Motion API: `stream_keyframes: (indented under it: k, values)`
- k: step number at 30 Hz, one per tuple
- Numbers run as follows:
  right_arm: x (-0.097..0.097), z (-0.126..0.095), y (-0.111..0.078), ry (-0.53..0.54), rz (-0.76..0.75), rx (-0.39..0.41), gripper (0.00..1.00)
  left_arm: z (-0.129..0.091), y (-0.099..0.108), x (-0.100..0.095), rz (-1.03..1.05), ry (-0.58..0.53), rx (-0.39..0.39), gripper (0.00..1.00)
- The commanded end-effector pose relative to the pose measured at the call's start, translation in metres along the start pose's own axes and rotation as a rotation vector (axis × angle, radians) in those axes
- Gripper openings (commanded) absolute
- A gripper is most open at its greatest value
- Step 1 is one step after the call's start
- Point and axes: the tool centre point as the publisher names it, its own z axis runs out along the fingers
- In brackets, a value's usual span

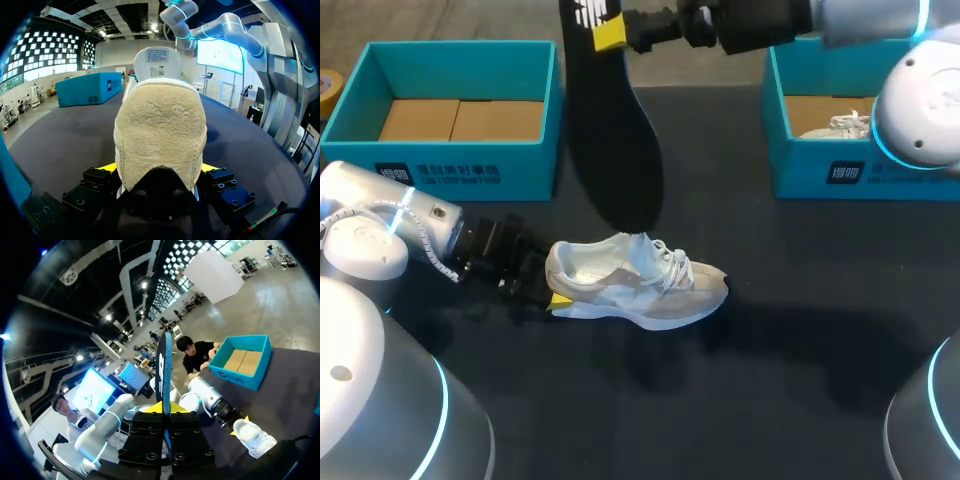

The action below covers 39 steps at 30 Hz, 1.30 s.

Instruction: Take the shoe out of the shoebox, open the shoe tongue, remove and reinsert the insole, then place the shoe into the shoebox

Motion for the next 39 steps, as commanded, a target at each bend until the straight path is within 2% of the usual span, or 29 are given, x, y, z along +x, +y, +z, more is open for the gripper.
stream_keyframes:
  k: [1, 25, 32, 39]
  values:
    - [0.005, -0.005, -0.002, -0.02, 0.003, -0.001, 0.0, 0.001, 0.001, -0.001, 0.0, 0.0, 0.0, 0.0]
    - [0.006, -0.006, -0.005, -0.006, 0.026, 0.002, 0.0, 0.001, 0.001, -0.001, 0.0, 0.0, 0.0, 0.0]
    - [0.018, -0.028, -0.014, -0.003, 0.038, 0.013, 0.0, 0.001, 0.001, -0.001, 0.0, 0.0, 0.0, 0.0]
    - [0.032, -0.067, -0.025, 0.011, -0.009, -0.048, 0.0, 0.001, 0.001, -0.001, 0.0, 0.0, 0.0, 0.0]
